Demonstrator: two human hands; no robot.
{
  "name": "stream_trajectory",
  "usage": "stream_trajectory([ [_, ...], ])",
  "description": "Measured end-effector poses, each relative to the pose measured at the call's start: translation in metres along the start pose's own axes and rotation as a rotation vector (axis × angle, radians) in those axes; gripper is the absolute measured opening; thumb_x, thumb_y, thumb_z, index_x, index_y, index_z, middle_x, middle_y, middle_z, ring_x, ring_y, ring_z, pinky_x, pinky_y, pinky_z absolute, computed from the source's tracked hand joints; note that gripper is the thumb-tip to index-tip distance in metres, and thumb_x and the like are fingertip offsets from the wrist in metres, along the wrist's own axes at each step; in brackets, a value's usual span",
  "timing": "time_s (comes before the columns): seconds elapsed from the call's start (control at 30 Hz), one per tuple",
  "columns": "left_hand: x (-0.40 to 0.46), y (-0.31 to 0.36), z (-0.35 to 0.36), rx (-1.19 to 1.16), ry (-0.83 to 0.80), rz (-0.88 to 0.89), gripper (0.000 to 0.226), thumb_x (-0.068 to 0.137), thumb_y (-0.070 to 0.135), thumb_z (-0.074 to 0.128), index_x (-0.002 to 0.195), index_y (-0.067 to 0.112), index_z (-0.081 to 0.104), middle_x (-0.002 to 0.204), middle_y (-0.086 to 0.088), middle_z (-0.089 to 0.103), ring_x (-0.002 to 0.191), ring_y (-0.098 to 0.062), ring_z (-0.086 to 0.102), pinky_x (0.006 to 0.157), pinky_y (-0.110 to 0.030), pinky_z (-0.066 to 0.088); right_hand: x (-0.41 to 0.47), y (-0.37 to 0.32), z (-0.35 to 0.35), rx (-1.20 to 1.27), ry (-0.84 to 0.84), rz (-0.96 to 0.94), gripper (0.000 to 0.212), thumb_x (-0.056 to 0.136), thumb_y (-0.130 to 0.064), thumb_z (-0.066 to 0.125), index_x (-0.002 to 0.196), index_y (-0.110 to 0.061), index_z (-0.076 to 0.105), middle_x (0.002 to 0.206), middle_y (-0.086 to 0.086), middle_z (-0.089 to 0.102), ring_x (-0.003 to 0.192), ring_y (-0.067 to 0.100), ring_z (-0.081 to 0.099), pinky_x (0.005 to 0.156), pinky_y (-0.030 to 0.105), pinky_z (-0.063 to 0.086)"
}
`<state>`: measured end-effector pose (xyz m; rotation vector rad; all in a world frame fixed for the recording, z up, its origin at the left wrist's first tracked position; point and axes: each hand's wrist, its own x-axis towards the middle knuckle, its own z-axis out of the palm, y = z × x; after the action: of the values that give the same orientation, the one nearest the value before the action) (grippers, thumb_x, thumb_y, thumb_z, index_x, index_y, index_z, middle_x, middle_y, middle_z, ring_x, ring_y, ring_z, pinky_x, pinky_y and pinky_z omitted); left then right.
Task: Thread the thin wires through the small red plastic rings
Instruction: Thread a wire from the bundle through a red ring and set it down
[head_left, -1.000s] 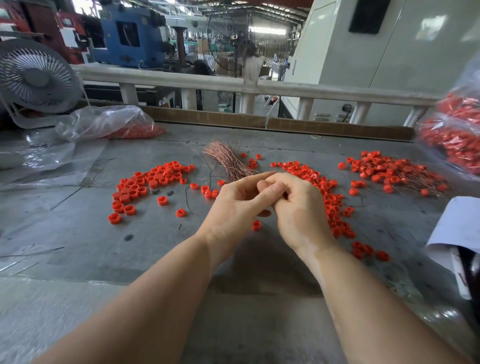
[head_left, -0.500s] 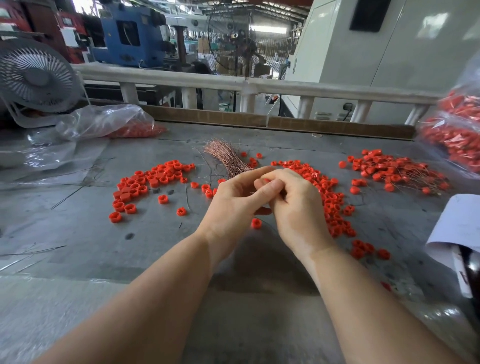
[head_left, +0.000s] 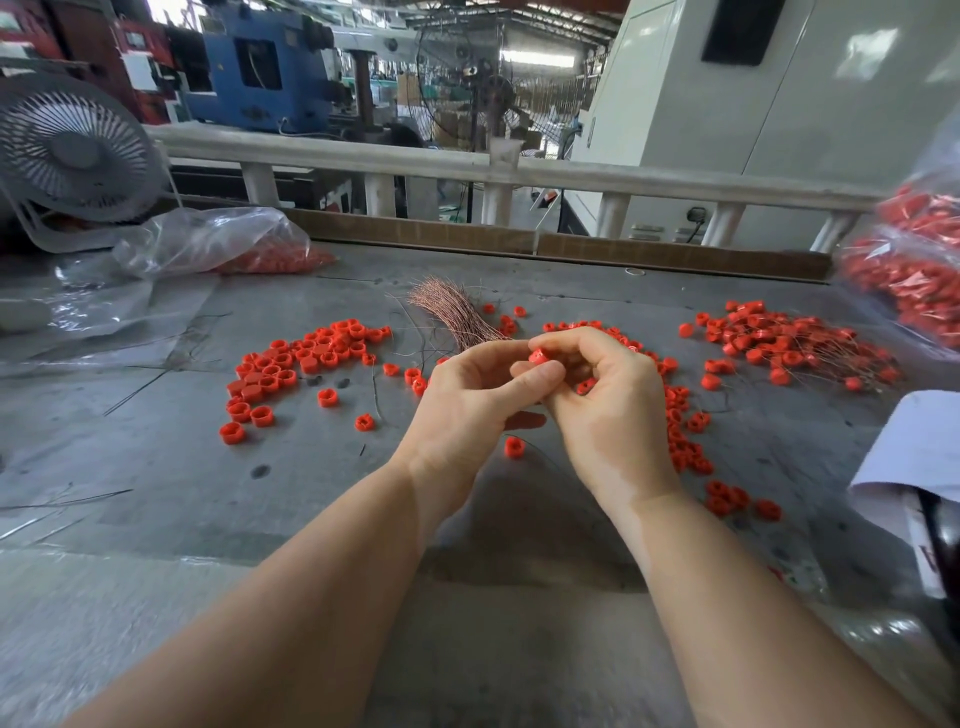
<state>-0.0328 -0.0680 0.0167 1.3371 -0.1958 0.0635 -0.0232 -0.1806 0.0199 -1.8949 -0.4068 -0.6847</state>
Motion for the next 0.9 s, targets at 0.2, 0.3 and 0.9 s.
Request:
stream_trajectory([
  [0.2,-0.0003,-0.0003,-0.0004,0.0,0.005,-0.003,0.03,0.076,0.015,0.068,0.104,0.005,0.067,0.1,-0.019,0.07,0.089,-0.028,0.065,0.086,-0.047,0.051,0.0005,0.0011,0.0012,0.009,0.014,-0.001,0.016,0.076,-0.008,0.074,0.084,-0.02,0.067,0.074,-0.007,0.066,0.067,0.004,0.061,0.065,0.028,0.053],
  [0.3,-0.0004,0.0,-0.0008,0.008,0.002,0.001,0.026,0.076,0.017,0.068,0.1,0.006,0.068,0.096,-0.016,0.071,0.086,-0.026,0.066,0.083,-0.044,0.053,0.0007,0.002,0.0014,-0.023,0.022,-0.019,0.019,0.075,-0.003,0.073,0.083,-0.02,0.066,0.075,-0.003,0.067,0.069,0.011,0.063,0.067,0.035,0.054],
  [0.9,0.0066,-0.0053,-0.0043,0.054,0.212,0.041,0.009,0.08,0.012,0.068,0.076,0.017,0.073,0.063,0.001,0.068,0.059,-0.007,0.057,0.058,-0.017,0.048,-0.0013,-0.0021,0.003,0.029,-0.057,0.023,0.025,0.078,-0.002,0.064,0.089,-0.023,0.06,0.069,-0.013,0.054,0.064,0.0,0.051,0.062,0.012,0.041],
])
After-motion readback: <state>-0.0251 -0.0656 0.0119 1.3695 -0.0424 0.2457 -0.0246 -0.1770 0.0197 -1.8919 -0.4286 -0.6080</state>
